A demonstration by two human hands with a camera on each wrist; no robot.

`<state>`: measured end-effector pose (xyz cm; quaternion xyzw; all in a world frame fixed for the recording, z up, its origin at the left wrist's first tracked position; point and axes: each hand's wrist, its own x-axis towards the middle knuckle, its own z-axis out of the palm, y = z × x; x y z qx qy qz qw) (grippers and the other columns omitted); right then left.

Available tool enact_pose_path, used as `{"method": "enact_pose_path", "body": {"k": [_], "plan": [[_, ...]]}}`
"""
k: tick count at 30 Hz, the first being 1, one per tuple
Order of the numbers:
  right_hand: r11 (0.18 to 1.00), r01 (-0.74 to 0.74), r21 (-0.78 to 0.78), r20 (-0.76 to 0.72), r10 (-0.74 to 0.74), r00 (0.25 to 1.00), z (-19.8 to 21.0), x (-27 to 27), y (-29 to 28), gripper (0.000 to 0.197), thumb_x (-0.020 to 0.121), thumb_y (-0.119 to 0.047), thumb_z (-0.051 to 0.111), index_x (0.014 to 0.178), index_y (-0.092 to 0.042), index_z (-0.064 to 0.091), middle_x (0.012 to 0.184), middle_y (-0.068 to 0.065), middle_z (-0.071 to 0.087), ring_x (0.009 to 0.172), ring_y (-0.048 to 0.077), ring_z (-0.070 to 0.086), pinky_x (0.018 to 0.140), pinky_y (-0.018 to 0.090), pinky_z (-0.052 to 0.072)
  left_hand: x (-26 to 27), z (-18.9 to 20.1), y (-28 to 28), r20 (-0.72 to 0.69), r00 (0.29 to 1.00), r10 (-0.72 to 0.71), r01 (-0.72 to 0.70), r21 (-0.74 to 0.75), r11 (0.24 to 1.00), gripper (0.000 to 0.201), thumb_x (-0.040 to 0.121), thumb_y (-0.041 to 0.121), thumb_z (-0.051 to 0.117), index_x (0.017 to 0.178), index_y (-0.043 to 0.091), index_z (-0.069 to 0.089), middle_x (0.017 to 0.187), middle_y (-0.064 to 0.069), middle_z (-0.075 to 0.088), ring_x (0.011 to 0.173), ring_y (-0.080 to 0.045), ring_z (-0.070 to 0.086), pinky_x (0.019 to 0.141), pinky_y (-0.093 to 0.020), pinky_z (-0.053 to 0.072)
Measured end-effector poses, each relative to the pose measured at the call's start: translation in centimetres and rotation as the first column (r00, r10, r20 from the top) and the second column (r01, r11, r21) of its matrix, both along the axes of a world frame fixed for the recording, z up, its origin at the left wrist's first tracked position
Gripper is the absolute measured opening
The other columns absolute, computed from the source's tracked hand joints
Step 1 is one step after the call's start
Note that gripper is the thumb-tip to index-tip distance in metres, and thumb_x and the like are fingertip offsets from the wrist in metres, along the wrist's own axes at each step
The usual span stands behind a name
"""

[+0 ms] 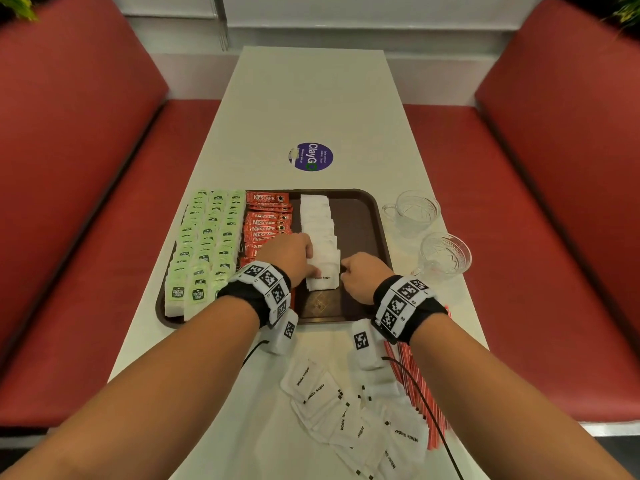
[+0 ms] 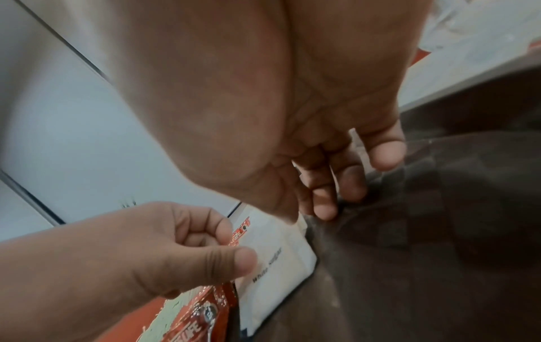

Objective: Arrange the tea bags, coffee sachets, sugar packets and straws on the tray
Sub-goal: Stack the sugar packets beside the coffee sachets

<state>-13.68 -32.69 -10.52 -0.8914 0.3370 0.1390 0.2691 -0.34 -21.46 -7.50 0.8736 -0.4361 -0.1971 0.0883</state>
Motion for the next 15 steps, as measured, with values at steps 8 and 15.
{"method": "enact_pose_path", "body": {"k": [8, 15], "plan": [[1.000, -0.004, -0.004, -0.001, 0.004, 1.000, -0.4, 1.1, -0.3, 0.025, 0.095, -0.024, 0.054, 0.113, -0.011, 0.067, 0.105, 0.008, 0.069, 0.096, 0.026, 0.065, 0.087, 0.036, 0.054, -0.5, -0.3, 1.2, 0.214, 0.970, -0.118, 0.080, 0.181, 0.980, 0.052, 0.063, 0.067, 0.079, 0.089, 0.031, 0.053, 0.094, 0.007, 0.058, 0.092, -0.019, 0.052, 0.081, -0.039, 0.050], [0.997, -0.004, -0.076, -0.020, 0.003, 1.000, -0.5, 2.6, -0.4, 0.023, 0.095, -0.027, 0.058, 0.107, -0.009, 0.067, 0.102, 0.008, 0.068, 0.094, 0.027, 0.065, 0.083, 0.034, 0.053, -0.3, -0.3, 0.1, 0.207, 0.969, -0.137, 0.094, 0.201, 0.975, 0.038, 0.071, 0.062, 0.076, 0.089, 0.031, 0.066, 0.098, 0.007, 0.062, 0.099, -0.020, 0.055, 0.087, -0.040, 0.049]]}}
